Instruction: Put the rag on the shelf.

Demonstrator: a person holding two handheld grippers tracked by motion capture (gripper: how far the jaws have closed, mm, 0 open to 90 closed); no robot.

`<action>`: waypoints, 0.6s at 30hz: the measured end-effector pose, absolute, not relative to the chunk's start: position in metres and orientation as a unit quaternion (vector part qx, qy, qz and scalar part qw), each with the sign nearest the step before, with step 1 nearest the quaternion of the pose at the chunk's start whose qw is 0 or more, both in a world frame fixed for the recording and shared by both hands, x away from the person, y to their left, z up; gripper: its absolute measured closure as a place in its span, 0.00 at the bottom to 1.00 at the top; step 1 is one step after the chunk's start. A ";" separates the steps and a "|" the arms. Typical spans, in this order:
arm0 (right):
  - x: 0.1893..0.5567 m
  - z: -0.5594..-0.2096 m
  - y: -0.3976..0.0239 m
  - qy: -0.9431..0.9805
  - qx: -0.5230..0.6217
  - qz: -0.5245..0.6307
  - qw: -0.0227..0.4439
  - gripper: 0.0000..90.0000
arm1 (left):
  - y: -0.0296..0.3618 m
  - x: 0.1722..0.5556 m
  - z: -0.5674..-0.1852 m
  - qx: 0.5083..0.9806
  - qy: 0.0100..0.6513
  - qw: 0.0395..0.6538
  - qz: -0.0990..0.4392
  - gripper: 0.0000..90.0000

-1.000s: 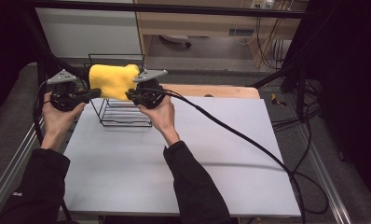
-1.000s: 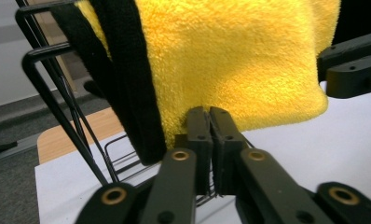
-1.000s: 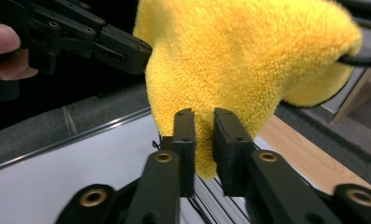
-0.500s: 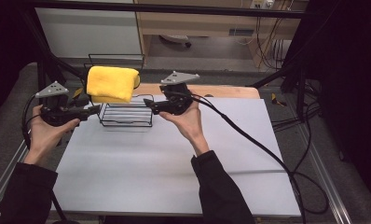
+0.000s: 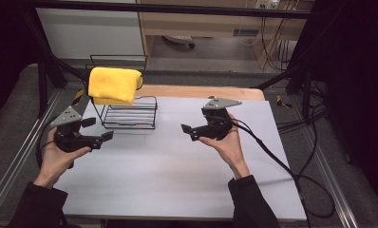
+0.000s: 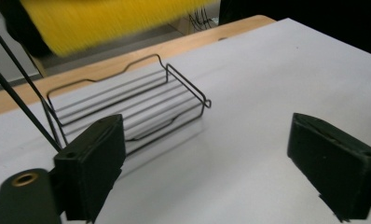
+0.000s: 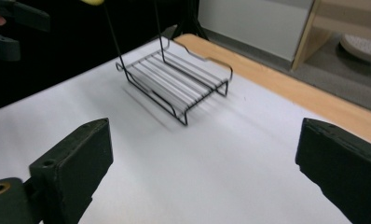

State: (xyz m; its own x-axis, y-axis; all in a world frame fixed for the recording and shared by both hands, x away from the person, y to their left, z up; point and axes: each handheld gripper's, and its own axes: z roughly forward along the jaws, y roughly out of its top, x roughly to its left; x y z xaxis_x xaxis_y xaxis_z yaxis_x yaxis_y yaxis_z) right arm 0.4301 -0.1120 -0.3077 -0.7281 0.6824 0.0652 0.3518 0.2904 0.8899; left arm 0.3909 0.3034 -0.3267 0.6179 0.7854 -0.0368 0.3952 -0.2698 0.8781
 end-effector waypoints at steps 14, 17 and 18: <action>0.405 -0.363 -0.187 0.779 0.380 0.478 0.145 0.01 | 0.286 0.375 -0.388 0.788 0.380 0.452 0.174 0.08; 0.399 -0.373 -0.200 0.783 0.377 0.472 0.147 0.01 | 0.285 0.372 -0.399 0.790 0.382 0.450 0.166 0.08; 0.397 -0.377 -0.203 0.783 0.381 0.470 0.145 0.01 | 0.285 0.371 -0.403 0.790 0.382 0.449 0.165 0.08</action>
